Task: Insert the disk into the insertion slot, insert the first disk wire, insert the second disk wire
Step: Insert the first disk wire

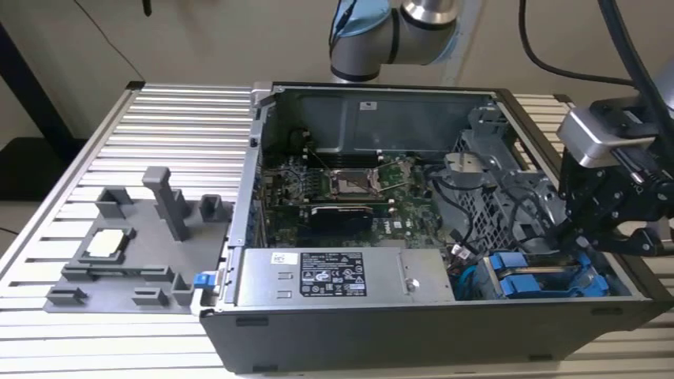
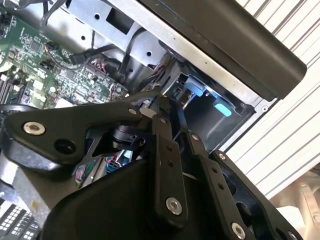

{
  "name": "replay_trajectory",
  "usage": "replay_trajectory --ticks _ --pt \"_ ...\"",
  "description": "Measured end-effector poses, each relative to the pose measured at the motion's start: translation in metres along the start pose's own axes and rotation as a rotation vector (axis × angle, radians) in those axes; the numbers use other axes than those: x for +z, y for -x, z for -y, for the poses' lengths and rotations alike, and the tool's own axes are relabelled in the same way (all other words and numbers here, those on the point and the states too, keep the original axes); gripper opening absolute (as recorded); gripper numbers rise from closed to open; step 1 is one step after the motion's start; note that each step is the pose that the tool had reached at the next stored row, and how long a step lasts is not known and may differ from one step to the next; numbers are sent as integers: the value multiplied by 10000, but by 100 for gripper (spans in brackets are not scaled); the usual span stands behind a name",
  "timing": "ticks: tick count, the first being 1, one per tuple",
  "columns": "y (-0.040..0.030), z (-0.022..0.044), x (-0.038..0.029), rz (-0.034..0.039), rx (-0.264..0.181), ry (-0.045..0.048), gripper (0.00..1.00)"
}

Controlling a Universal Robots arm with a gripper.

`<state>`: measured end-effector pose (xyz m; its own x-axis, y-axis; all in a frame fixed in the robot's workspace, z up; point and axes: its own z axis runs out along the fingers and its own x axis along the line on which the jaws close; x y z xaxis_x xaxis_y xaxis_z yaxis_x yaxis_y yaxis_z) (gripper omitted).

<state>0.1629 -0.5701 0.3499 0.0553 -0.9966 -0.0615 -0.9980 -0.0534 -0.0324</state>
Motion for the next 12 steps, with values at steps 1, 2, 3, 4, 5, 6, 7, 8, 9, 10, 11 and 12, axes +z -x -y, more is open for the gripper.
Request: replay_trajectory --ticks 1,2,3,4,5,6,7,8,9,10,11,12 --pt "-1 0 4 -38 -1 3 19" --pt "-2 -1 9 -73 -3 9 19" --pt "-3 -2 14 -107 -4 17 19" --pt "-3 -1 19 -137 -5 25 19" --pt "-4 -1 25 -164 -7 34 19" --pt "-4 -1 30 -192 -7 43 19" --pt "-4 -2 34 -213 -7 53 19" --pt "-4 -2 36 -224 -7 56 19" --pt "-4 -1 37 -235 -8 62 19" --pt "-4 0 40 -248 -8 70 19" --pt "-4 0 45 -257 -8 71 19" --pt "-2 0 50 -256 -7 72 19"
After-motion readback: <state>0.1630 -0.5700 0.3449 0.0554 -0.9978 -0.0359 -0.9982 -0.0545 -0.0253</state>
